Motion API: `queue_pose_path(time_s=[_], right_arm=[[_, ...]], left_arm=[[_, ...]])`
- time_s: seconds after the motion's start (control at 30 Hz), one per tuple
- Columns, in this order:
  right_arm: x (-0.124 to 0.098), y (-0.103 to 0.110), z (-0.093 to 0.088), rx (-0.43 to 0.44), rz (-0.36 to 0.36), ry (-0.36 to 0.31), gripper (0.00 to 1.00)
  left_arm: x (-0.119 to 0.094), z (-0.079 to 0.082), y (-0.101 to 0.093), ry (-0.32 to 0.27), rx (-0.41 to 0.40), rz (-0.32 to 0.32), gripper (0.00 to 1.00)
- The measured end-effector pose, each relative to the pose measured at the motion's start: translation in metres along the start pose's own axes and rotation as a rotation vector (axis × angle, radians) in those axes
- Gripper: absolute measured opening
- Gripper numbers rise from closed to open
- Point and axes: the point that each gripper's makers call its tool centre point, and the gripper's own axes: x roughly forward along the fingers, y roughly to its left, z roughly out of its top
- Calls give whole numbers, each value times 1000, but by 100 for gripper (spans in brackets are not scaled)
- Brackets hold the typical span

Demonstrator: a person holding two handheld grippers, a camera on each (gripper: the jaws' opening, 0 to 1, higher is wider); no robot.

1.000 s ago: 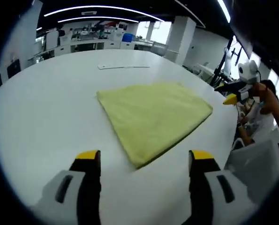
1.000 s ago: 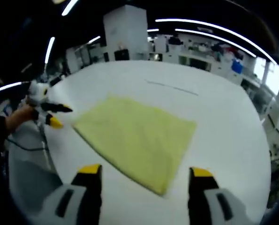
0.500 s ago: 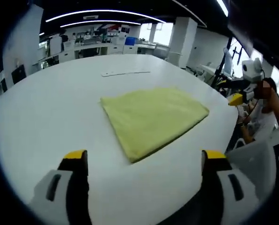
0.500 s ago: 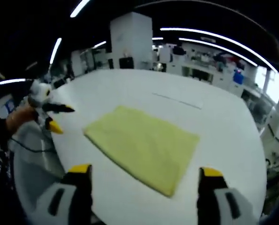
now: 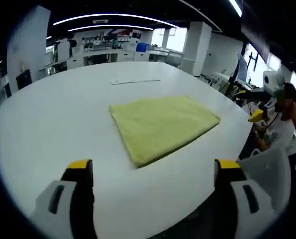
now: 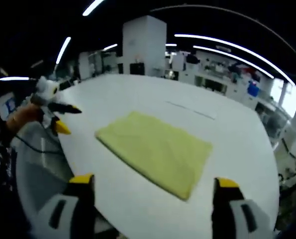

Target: Fold the garment on the visible template until the final outline fits inside the template.

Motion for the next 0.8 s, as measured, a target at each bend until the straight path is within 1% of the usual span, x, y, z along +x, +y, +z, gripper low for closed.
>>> queue_pose_path(time_s=[0.1, 0.17, 0.2, 0.3, 0.4, 0.53, 0.67, 0.8], right_arm=[[-2, 1, -2, 11, -6, 0, 99], [-3, 1, -2, 11, -10, 2, 98], [-5, 0, -4, 12, -10, 7, 98], [-11, -4, -3, 13, -26, 10, 97], [-15, -8, -2, 24, -38, -4, 98], [-15, -6, 0, 69, -40, -40, 98], [-14, -3, -1, 82, -31, -41, 98], [-13, -5, -2, 81, -49, -41, 98]], left_arm=[[-3, -4, 2, 0, 3, 4, 99], [-5, -3, 5, -23, -13, 5, 99], [-6, -3, 5, -30, -28, 0, 99], [-7, -3, 4, -43, -39, -15, 99], [-7, -5, 1, -38, -32, -12, 99], [-9, -9, 1, -25, -14, -1, 99], [-11, -9, 0, -29, -26, -2, 99], [-12, -12, 2, -23, -30, 4, 99]])
